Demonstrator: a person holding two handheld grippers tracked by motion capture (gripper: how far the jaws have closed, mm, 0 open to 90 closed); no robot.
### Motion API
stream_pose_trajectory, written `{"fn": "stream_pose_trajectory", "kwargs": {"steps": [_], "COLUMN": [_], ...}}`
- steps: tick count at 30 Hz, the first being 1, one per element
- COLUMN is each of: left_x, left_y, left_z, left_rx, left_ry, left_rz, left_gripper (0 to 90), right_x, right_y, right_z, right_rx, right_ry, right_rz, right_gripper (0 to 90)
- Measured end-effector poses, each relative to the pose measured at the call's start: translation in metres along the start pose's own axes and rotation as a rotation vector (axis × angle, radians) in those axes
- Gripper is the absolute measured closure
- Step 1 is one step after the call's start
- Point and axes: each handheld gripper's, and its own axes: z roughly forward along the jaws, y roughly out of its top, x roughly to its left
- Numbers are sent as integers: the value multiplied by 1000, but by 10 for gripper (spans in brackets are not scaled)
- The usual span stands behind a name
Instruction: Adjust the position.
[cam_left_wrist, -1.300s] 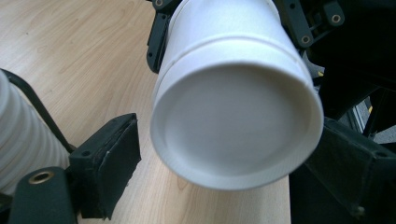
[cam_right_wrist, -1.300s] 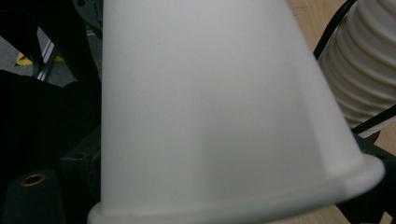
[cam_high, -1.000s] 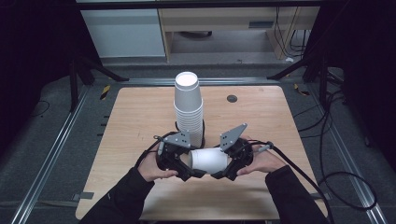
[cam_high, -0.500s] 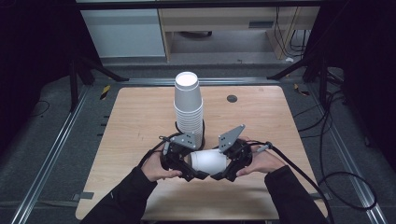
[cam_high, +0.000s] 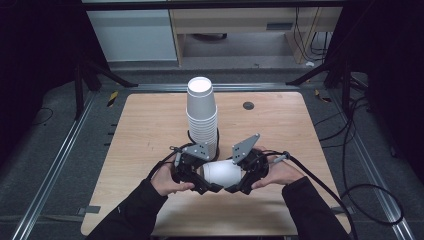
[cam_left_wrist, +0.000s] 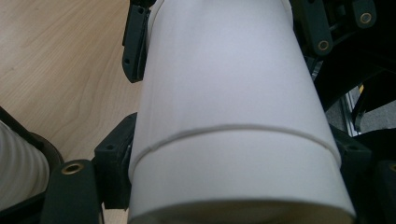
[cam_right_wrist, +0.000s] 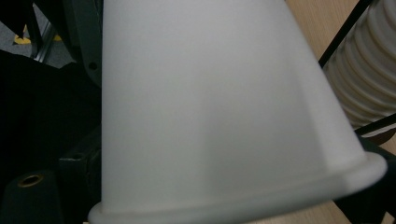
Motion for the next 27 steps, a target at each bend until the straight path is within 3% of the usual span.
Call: {"fn": "stream_pose_trajectory", "kwargs": {"steps": [13,18,24,27], "left_x": [1,3,8,9], "left_y": [-3,-8,-16,-18], "left_z": [-2,-8,-23,-28], "left_rx": [7,1,-41,-54], "left_ry": [11,27,47,55], "left_rz": [3,-10,-38,-42], "left_gripper": [224,223,220,220], "right_x": [1,0,-4,-4], "right_y": [1,2,-1,-3], "right_z": [-5,-17,-40,-44], "right_rx": [-28,-78,-188,-208], "right_ry": [-3,-30,-92,-105], "right_rz": [14,21,54,63], "right_gripper": [59,51,56,56]}}
